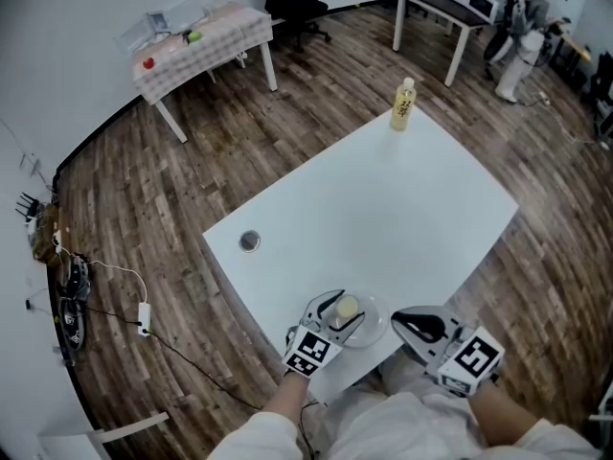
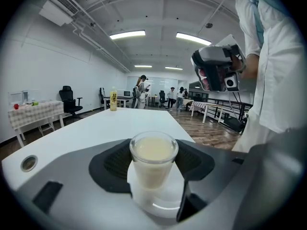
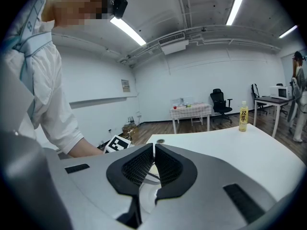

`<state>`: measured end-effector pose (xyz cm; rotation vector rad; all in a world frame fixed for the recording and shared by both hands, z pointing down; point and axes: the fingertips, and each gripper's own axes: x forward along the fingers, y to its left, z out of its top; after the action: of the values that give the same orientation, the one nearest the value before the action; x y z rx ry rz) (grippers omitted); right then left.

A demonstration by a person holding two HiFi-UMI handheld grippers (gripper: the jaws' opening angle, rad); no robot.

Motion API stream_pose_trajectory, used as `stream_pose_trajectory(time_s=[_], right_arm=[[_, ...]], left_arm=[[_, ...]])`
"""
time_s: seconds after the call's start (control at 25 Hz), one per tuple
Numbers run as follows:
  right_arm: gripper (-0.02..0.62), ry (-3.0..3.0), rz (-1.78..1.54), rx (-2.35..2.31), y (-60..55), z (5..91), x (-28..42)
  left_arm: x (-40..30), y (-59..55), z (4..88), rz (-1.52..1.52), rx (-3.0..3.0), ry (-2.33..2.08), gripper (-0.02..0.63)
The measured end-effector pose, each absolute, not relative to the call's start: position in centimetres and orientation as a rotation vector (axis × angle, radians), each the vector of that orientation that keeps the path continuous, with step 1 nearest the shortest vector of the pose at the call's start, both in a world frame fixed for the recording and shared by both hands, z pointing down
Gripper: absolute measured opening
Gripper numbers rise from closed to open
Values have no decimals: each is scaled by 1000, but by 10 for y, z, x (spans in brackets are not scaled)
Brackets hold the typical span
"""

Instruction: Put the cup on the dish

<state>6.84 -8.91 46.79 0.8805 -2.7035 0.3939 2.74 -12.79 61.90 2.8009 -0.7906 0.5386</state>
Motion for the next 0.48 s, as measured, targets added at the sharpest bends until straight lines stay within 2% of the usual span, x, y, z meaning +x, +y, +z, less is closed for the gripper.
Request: stream_pose_trajectory(time_s=[0.48], right_arm=[[34,-2687,412,902,-85,473,77]], left_arm=[[49,-102,645,620,2827,-699,268]])
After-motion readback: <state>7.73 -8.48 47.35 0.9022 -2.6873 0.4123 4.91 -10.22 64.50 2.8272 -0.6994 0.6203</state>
